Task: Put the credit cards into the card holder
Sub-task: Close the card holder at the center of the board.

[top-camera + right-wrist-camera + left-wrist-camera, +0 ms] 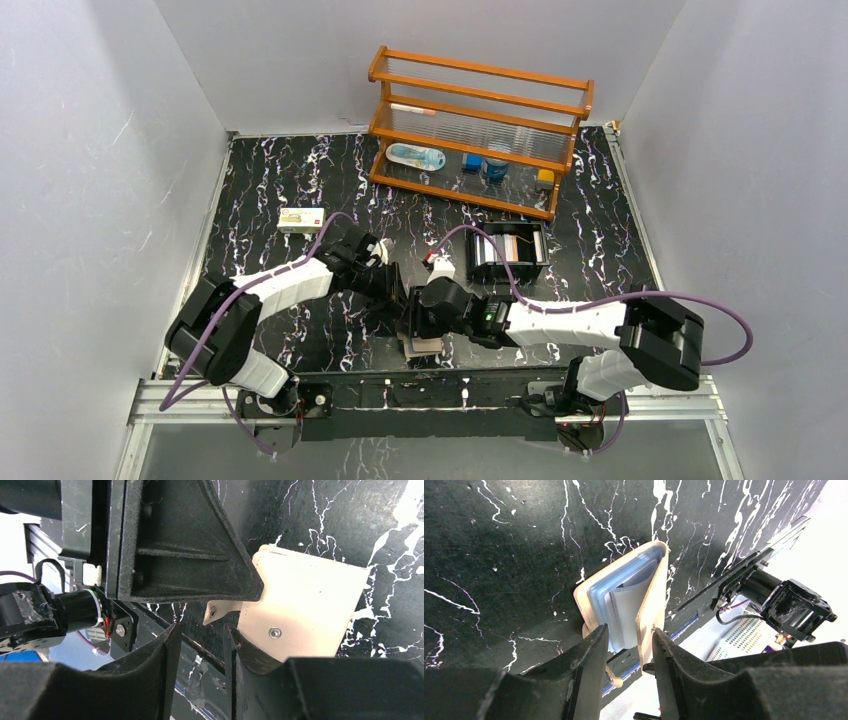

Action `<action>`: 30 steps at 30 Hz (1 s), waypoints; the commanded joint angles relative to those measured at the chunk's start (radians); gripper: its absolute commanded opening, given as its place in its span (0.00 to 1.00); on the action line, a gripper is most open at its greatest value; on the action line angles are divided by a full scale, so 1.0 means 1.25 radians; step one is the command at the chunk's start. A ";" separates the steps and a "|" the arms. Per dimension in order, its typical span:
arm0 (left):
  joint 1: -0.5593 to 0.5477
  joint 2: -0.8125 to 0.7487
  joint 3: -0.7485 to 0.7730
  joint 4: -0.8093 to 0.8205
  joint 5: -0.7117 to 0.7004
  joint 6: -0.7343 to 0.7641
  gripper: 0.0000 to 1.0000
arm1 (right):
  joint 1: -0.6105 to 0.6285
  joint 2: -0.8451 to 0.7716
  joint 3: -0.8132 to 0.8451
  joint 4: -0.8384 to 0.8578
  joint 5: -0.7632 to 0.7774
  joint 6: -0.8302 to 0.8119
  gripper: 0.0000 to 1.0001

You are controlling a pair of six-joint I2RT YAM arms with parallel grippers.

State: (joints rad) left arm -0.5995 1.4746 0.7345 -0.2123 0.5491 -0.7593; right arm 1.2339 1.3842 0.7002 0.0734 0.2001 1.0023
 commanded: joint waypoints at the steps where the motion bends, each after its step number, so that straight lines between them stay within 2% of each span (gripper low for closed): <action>1: -0.003 0.003 0.025 -0.010 0.004 0.013 0.37 | 0.010 0.026 0.068 -0.039 0.023 -0.002 0.44; 9: -0.003 0.008 0.026 -0.017 -0.012 0.020 0.37 | 0.023 0.058 0.097 -0.036 0.025 -0.005 0.39; 19: -0.003 0.003 0.030 -0.029 -0.024 0.025 0.36 | 0.041 0.106 0.175 -0.154 0.075 -0.005 0.36; 25: -0.003 0.002 0.032 -0.035 -0.032 0.028 0.36 | 0.055 0.136 0.216 -0.231 0.117 -0.001 0.36; 30: -0.003 0.004 0.033 -0.036 -0.034 0.028 0.36 | 0.062 0.137 0.225 -0.240 0.128 -0.002 0.38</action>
State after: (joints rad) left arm -0.5995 1.4860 0.7483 -0.2321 0.5049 -0.7353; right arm 1.3014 1.5555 0.9302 -0.1905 0.3122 1.0008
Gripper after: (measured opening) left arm 0.360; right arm 0.370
